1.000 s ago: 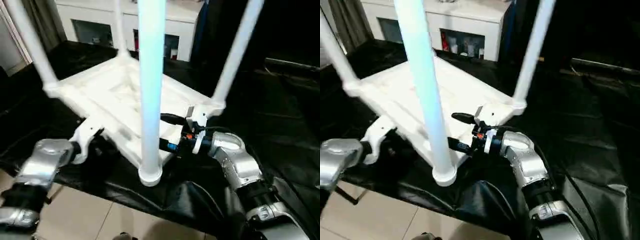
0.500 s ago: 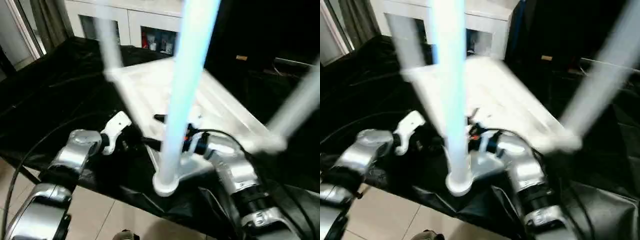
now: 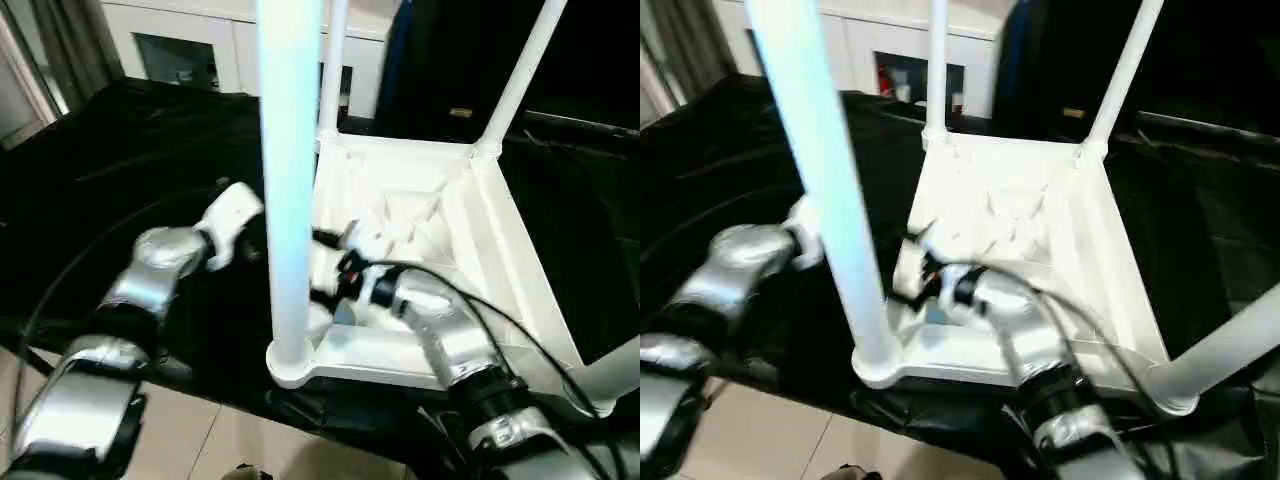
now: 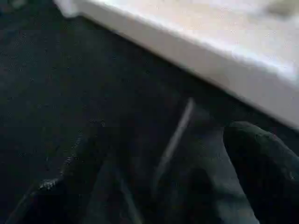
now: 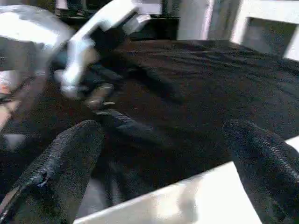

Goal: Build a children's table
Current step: Rotate table base

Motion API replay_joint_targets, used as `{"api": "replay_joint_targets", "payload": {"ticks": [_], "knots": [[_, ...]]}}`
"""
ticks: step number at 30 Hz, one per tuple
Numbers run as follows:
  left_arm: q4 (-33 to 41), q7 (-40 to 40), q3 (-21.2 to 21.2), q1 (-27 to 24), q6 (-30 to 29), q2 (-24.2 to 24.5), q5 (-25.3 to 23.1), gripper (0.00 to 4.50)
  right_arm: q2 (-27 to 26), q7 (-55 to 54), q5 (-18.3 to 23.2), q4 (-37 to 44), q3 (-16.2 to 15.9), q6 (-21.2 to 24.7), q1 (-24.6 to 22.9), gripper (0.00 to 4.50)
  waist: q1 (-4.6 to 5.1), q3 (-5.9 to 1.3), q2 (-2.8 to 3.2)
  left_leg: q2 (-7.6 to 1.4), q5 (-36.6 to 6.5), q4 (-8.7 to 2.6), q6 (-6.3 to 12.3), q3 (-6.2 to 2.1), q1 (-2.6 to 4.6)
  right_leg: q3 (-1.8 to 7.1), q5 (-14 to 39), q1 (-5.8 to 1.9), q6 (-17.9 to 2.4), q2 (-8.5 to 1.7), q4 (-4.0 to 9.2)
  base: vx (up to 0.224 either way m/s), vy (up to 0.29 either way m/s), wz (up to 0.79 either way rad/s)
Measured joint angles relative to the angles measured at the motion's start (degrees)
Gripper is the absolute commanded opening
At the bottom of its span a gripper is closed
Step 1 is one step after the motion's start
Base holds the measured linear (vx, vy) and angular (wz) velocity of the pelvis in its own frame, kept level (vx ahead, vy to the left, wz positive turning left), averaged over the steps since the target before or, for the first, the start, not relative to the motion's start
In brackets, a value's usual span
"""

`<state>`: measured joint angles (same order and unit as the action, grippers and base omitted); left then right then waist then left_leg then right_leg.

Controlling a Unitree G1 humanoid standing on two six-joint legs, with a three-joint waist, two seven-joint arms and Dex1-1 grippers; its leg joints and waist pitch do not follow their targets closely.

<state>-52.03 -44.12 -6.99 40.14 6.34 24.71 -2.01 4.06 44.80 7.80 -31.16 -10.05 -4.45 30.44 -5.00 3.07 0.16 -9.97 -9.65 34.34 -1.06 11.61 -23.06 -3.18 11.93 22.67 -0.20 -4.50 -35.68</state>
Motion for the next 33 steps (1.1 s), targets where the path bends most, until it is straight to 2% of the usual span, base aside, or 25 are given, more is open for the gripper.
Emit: {"api": "replay_joint_targets", "payload": {"ticks": [4, 8, 11, 14, 16, 18, 20, 22, 24, 28, 33], "knots": [[3.1, -1.3, 1.3, -3.2, -1.1, 2.0, 1.2, 4.41, 0.9, -4.2, -1.9, -0.6, 0.7, -0.2, 1.5, 4.50, -0.08, 0.02, -0.03, -0.01, 0.1, 0.01, -0.13, 0.00, 0.01, 0.01, 0.0, 0.06, 0.0, 0.00, -0.17, 0.000, 0.000, 0.00], [13.5, -5.4, 4.7, -10.6, -5.3, 6.9, 5.3, 4.41, 2.6, -9.2, -1.9, 5.0, 3.7, 1.9, 0.0, 4.50, -0.07, 0.01, -0.03, -0.01, 0.1, 0.00, -0.16, 0.01, 0.03, 0.06, 0.0, 0.15, 0.0, 0.02, -0.24, 0.000, 0.000, 0.00], [24.0, -8.3, 7.9, -18.0, -9.7, 8.5, 10.4, 4.41, 4.2, -9.8, -1.4, 15.0, 5.4, 4.8, -6.6, 4.50, -0.38, -0.01, -0.07, -0.01, 0.1, -0.08, -0.16, 0.02, 0.02, 0.06, 0.1, 0.13, 0.0, 0.02, -0.20, 0.000, 0.000, 0.00], [33.0, -4.6, 12.9, -23.5, -11.7, 5.6, 15.7, 4.41, 6.7, -9.3, -0.9, 26.0, 5.2, 9.6, -16.1, 4.50, -0.74, 0.03, -0.01, -0.01, 0.1, -0.07, -0.17, 0.02, 0.02, 0.06, 0.1, 0.12, 0.0, 0.02, -0.21, 0.000, 0.000, 0.00], [40.0, -2.8, 14.5, -26.2, -14.4, 4.3, 18.8, 4.41, 10.8, -7.6, 0.5, 33.7, 4.4, 14.3, -19.9, 4.50, -0.47, 0.15, 0.20, 0.01, 0.1, -0.04, -0.18, 0.02, 0.15, 0.18, 0.1, 0.04, 0.1, 0.04, -0.22, 0.000, 0.000, 0.00], [43.1, -2.3, 15.1, -27.2, -16.5, 4.3, 20.3, 4.41, 13.1, -6.5, 1.5, 37.6, 4.5, 16.8, -20.2, 4.50, -0.03, 0.17, 0.25, 0.01, 0.1, -0.09, -0.18, 0.02, 0.49, 0.29, 0.2, -0.11, 0.2, 0.11, -0.29, 0.000, 0.000, 0.00], [46.1, -3.0, 14.8, -28.3, -18.7, 4.6, 21.4, 4.41, 15.8, -3.5, 3.3, 41.6, 3.7, 18.8, -20.6, 4.50, 0.24, 0.18, 0.32, 0.02, 0.1, -0.18, -0.20, -0.01, 0.87, 0.32, 0.3, -0.25, 0.4, 0.13, -0.27, 0.000, 0.000, 0.00], [50.3, -7.7, 12.0, -31.3, -23.0, 8.4, 22.6, 4.41, 25.6, 5.2, 4.4, 47.5, 0.8, 20.6, -22.6, 4.50, 0.31, 0.30, 0.65, 0.07, 0.1, -0.24, -0.23, -0.20, 1.42, 0.32, 0.3, -0.62, 0.5, 0.15, -0.06, -0.011, 0.003, -0.10], [51.1, -10.6, 10.7, -32.8, -26.4, 10.9, 22.6, 4.41, 29.5, 9.9, 4.1, 48.8, 0.4, 21.5, -23.3, 4.50, 0.57, 0.33, 0.67, 0.10, 0.1, -0.49, -0.25, -0.20, 1.81, 0.37, 0.4, -0.80, 0.6, 0.21, 0.13, 0.000, 0.000, 0.00], [54.3, -15.8, 7.5, -35.5, -34.3, 17.1, 24.6, 4.41, 32.2, 13.9, 1.8, 49.0, -3.0, 21.6, -23.6, 4.50, 1.30, 0.35, 0.70, 0.13, 0.0, -0.75, -0.30, -0.35, 1.99, 0.32, 0.4, -0.77, 0.6, 0.23, 0.56, 0.000, 0.000, 0.00], [58.0, -18.8, 7.4, -38.5, -38.6, 21.6, 26.2, 4.41, 30.1, 11.6, -3.8, 43.6, -6.5, 16.5, -21.0, 4.50, 2.24, 0.33, 0.64, 0.22, 0.0, -0.69, -0.32, -0.30, 2.05, 0.51, 0.3, -0.68, 0.4, 0.23, 0.64, 0.000, 0.000, 0.00]]}}
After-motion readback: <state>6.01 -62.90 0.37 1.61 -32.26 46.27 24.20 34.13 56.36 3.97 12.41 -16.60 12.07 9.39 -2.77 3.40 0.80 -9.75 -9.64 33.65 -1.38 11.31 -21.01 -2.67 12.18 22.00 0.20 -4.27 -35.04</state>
